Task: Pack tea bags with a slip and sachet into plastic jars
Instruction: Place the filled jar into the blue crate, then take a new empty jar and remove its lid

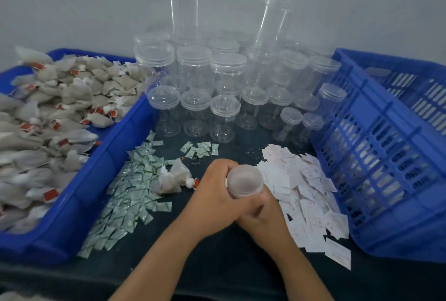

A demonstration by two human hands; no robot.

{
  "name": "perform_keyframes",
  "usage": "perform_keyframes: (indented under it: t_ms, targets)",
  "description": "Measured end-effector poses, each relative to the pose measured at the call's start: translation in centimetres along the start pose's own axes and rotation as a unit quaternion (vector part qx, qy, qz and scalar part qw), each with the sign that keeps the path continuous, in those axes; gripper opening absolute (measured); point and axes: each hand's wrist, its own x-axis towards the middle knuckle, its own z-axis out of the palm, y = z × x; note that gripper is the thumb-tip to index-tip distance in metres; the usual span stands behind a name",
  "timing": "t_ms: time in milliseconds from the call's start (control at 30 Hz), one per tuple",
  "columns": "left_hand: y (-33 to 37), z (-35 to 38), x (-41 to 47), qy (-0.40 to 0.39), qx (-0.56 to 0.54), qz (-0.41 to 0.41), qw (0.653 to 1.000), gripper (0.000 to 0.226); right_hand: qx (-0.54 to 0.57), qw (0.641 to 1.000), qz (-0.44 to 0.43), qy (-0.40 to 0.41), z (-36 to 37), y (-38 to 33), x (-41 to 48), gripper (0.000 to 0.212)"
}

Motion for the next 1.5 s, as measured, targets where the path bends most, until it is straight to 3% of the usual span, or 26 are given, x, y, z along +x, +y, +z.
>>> perform_keyframes:
  t_ms: [100,167,233,333,400,600,700,767,833,900,1000,1067,1167,1233,1367,1500]
  targets:
    - [-0.1,-2.0,-0.7,-0.052,0.151,0.062,0.985,0.095,0.005,1.0,-0.002,-0.012,0.4,1.1,-0.9,0.056]
    - [0.0,-3.3,-0.8,-0.068,0.247,0.116,0.96,0.082,-0.045,0.999,-0.02,-0.005,0.7,1.3,-1.1,0.057]
    - [0.0,-3.8,-0.9,-0.029,0.315,0.131,0.939,0.073,-0.136,0.989,-0.049,0.042,1.4,1.4,-1.0,0.059]
    - [-0.2,-2.9,-1.1,0.033,0.344,0.078,0.935,0.069,-0.293,0.923,-0.163,0.188,2.0,2.1,-0.4,0.05]
    - [-0.5,-2.0,-1.4,0.031,0.338,0.04,0.94,0.067,-0.329,0.895,-0.199,0.225,2.0,2.4,-0.1,0.05]
    - [-0.2,-1.6,-0.9,0.057,0.266,-0.042,0.961,0.055,-0.355,0.88,-0.222,0.224,2.1,3.3,-0.4,0.055]
    - [0.1,-1.9,-0.6,0.026,0.13,-0.146,0.98,0.053,-0.391,0.863,-0.225,0.227,2.3,3.2,-0.5,0.063]
    - [0.0,-2.4,-0.1,0.005,0.021,-0.229,0.973,0.054,-0.391,0.859,-0.219,0.249,2.2,2.9,-0.5,0.059]
    - [-0.4,-3.7,0.2,-0.019,-0.116,-0.297,0.948,0.052,-0.35,0.879,-0.176,0.273,1.8,2.8,-0.4,0.062]
    - [-1.3,-4.3,0.2,-0.028,-0.173,-0.312,0.934,0.042,-0.223,0.935,-0.09,0.26,1.3,2.3,-0.5,0.068]
    - [-2.6,-3.3,0.0,0.004,-0.116,-0.249,0.961,0.024,-0.098,0.97,-0.012,0.222,1.1,1.6,-0.8,0.073]
    - [-3.6,-2.2,0.0,0.02,0.041,-0.158,0.986,0.024,-0.072,0.977,-0.009,0.2,1.0,1.2,-1.2,0.076]
    - [-5.5,-1.6,0.4,0.051,0.293,-0.052,0.953,0.023,-0.065,0.985,-0.002,0.157,0.8,1.0,-1.5,0.069]
    - [-6.0,-1.6,0.6,0.068,0.376,-0.042,0.923,0.026,-0.077,0.987,-0.01,0.138,0.6,0.8,-1.6,0.07]
    - [-5.4,-1.8,0.4,0.076,0.395,-0.043,0.915,0.045,-0.083,0.99,-0.01,0.114,0.6,0.9,-1.8,0.068]
    - [-0.9,-4.9,0.0,0.194,0.35,0.052,0.915,0.032,-0.083,0.991,-0.01,0.105,0.6,0.8,-2.0,0.063]
